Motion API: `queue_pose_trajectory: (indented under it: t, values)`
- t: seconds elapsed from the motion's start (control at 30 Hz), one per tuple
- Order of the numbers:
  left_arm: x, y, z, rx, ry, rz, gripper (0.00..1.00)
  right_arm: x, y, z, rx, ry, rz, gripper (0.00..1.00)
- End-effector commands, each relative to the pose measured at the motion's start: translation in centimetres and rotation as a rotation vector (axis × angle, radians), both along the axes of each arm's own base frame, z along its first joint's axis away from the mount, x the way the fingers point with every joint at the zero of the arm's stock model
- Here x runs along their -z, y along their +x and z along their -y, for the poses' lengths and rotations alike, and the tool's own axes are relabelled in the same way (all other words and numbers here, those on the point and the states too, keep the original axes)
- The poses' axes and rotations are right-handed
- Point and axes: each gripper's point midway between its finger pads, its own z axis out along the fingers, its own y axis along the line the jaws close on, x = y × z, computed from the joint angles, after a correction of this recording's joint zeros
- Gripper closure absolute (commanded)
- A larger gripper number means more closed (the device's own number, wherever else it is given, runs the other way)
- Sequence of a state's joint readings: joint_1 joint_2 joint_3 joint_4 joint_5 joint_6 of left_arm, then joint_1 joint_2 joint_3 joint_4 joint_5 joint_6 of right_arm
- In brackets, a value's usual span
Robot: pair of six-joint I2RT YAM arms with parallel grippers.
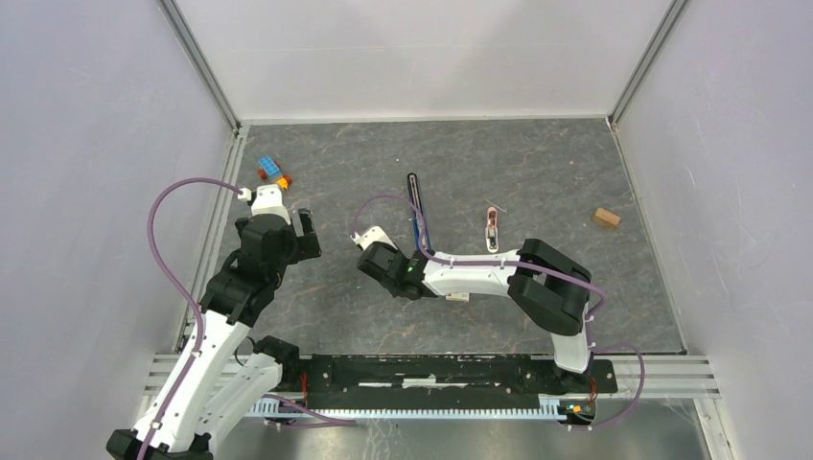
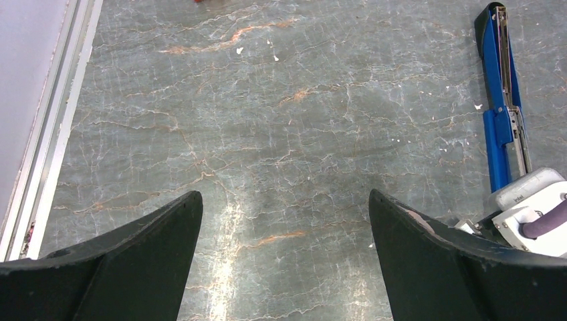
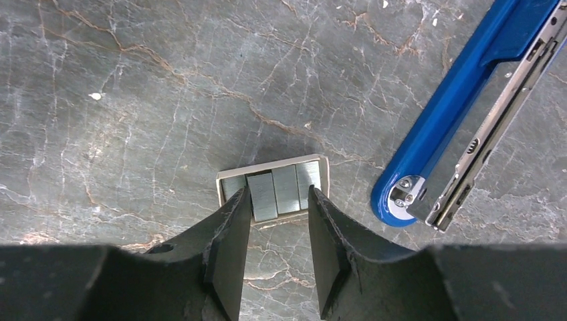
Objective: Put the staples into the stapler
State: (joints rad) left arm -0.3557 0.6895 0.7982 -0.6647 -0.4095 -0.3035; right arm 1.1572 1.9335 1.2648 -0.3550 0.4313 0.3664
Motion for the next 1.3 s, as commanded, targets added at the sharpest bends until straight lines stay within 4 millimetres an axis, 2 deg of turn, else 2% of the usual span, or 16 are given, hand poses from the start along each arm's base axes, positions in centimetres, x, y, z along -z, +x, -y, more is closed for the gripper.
queue_pose_trajectory:
  t: [0.0, 0.6, 1.1, 1.27]
  values:
    - [-1.2, 0.2, 0.1, 0.001, -0.003, 0.028, 0.0, -1.3, 0.9, -0.5, 0.014, -0.012, 0.061, 0.58]
    - [-1.1, 0.2, 0.1, 0.003, -0.002, 0.028, 0.0, -3.1, 1.6, -0.5, 0.035, 0.017, 0.113, 0.63]
    - [-0.9, 0.2, 0.1, 0.002, 0.002, 0.02, 0.0, -6.0, 2.5, 0.3, 0.07, 0.06, 0.164, 0.64]
    - [-0.9, 0.2, 0.1, 0.001, 0.001, 0.019, 0.0, -5.4, 2.2, 0.1, 0.036, 0.123, 0.115, 0.64]
